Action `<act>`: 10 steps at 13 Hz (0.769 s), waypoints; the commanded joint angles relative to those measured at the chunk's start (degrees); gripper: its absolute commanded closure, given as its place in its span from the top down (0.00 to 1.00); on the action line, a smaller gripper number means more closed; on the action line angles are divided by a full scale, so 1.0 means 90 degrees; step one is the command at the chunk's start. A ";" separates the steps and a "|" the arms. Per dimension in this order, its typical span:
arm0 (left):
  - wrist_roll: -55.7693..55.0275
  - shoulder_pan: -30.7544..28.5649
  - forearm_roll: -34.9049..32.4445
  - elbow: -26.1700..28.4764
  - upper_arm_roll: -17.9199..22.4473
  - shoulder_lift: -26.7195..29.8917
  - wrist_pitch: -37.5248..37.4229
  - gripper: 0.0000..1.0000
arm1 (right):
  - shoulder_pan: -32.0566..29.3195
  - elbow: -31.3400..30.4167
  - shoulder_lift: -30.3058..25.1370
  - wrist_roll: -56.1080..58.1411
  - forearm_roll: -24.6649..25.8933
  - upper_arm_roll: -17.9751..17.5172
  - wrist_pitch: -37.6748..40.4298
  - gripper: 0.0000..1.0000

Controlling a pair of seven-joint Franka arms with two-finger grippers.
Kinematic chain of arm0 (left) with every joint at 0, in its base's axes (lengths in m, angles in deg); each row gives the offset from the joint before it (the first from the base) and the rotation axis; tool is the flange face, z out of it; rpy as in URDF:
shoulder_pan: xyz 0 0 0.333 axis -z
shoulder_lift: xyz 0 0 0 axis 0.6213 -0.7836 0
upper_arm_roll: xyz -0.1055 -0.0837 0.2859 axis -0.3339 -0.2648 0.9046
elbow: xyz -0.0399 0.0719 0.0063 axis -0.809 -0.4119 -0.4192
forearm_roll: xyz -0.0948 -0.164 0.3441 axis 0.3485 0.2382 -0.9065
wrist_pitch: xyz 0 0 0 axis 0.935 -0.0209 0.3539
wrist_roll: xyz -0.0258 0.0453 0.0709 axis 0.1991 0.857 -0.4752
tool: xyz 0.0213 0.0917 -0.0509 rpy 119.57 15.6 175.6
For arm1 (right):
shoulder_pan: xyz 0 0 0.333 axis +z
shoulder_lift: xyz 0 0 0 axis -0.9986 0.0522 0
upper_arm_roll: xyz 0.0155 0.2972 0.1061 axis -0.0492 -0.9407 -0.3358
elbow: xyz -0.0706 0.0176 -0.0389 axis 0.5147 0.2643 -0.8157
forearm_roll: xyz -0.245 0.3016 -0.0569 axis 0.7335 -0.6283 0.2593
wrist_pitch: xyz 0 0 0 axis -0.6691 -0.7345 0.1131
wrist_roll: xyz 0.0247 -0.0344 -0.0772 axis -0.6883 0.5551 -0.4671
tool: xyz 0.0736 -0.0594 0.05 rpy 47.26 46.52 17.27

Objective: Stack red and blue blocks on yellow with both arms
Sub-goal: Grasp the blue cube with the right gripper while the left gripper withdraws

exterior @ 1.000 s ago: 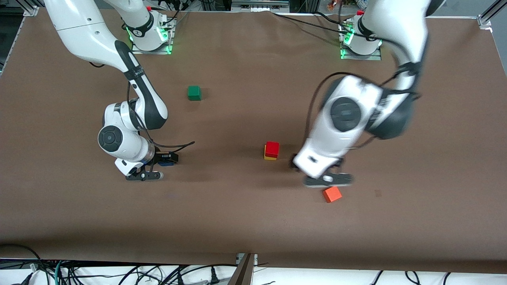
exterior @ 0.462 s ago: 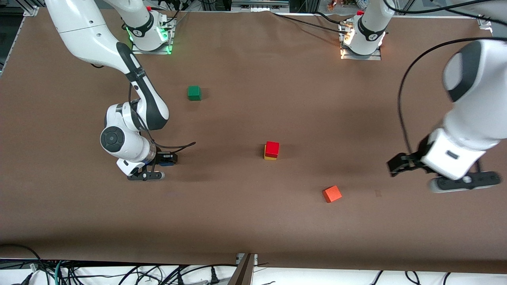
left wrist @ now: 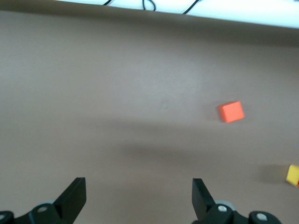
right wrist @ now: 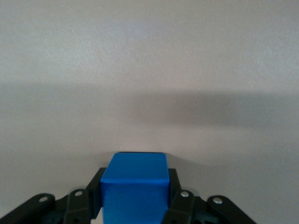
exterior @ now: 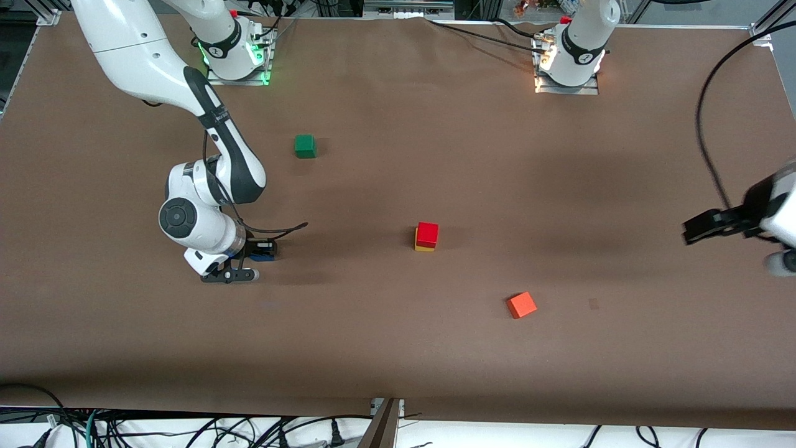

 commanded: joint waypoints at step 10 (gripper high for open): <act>0.0245 -0.0379 0.0652 0.2062 -0.0047 0.1354 0.0251 1.00 | 0.2342 0.3437 0.0425 -0.3867 -0.0087 -0.0003 0.2514 0.37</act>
